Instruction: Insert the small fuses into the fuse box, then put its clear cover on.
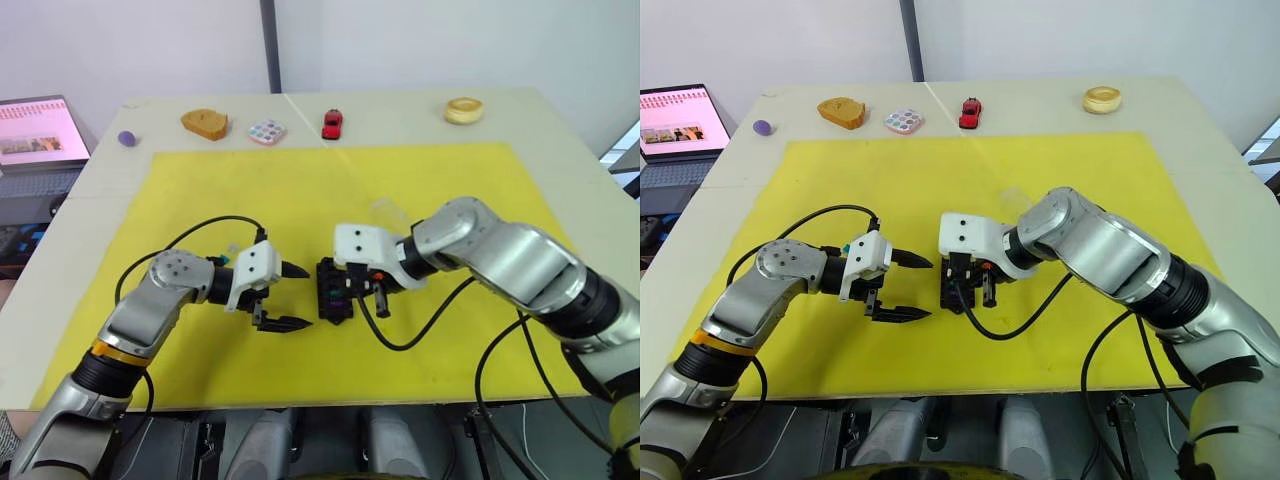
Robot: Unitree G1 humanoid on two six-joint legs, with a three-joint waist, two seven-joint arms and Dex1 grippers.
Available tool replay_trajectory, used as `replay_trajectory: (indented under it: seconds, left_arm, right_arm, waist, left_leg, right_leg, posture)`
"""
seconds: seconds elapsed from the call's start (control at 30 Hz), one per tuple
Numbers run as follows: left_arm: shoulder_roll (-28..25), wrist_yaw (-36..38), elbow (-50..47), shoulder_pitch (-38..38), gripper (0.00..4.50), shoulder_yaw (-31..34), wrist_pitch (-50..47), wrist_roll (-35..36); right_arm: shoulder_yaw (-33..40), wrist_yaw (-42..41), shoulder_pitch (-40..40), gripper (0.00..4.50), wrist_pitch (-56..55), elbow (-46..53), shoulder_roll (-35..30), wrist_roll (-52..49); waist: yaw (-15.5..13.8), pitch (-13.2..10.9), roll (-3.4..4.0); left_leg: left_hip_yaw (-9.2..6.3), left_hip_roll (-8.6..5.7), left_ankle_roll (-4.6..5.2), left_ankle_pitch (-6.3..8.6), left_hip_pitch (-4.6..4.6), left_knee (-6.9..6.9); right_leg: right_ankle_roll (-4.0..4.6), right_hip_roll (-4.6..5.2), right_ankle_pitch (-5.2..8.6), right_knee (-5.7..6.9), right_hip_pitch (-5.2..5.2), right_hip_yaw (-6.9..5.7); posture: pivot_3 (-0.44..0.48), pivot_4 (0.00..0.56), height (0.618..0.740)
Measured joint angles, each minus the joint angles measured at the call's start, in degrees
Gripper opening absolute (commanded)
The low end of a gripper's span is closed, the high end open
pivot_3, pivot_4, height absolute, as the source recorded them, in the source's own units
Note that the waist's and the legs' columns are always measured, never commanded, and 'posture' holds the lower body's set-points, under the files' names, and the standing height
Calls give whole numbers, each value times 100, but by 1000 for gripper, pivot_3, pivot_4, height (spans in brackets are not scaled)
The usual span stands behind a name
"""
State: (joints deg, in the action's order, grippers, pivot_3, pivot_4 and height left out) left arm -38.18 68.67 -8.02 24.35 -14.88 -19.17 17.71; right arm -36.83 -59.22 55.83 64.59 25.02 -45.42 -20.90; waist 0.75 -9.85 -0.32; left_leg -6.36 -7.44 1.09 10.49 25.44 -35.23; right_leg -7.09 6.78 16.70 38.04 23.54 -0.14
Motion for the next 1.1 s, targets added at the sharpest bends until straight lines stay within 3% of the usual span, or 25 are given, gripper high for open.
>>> replay_trajectory:
  seconds: [0.77, 0.9, 1.1]
  left_arm:
    - [2, -153, -112, -179, 4472, 2, 12, -205]
    - [0, -148, -112, -180, 4500, 2, 12, -209]
    - [-8, -143, -112, -181, 4500, 12, 12, -211]
  right_arm:
    - [-102, -163, -173, 0, -358, -53, 113, 466]
    - [-133, -219, -174, 1365, -400, -67, 117, 520]
    - [-116, -264, -148, 1365, -395, -170, 168, 564]
  waist:
    - [3, 4, -2]
    - [3, 4, -1]
    - [-8, 4, -1]
  left_leg:
    - [-3, 1, 0, 0, -9, 0]
    - [-3, 0, -1, 0, -9, 0]
    - [-3, -1, 0, 0, -9, -2]
  right_leg:
    - [0, -2, 0, 0, -8, -1]
    - [0, -2, 0, 0, -7, -1]
    - [0, -2, 0, 0, -9, -1]
  posture:
    - [0, 150, 740]
    - [0, 150, 740]
    - [0, 150, 740]
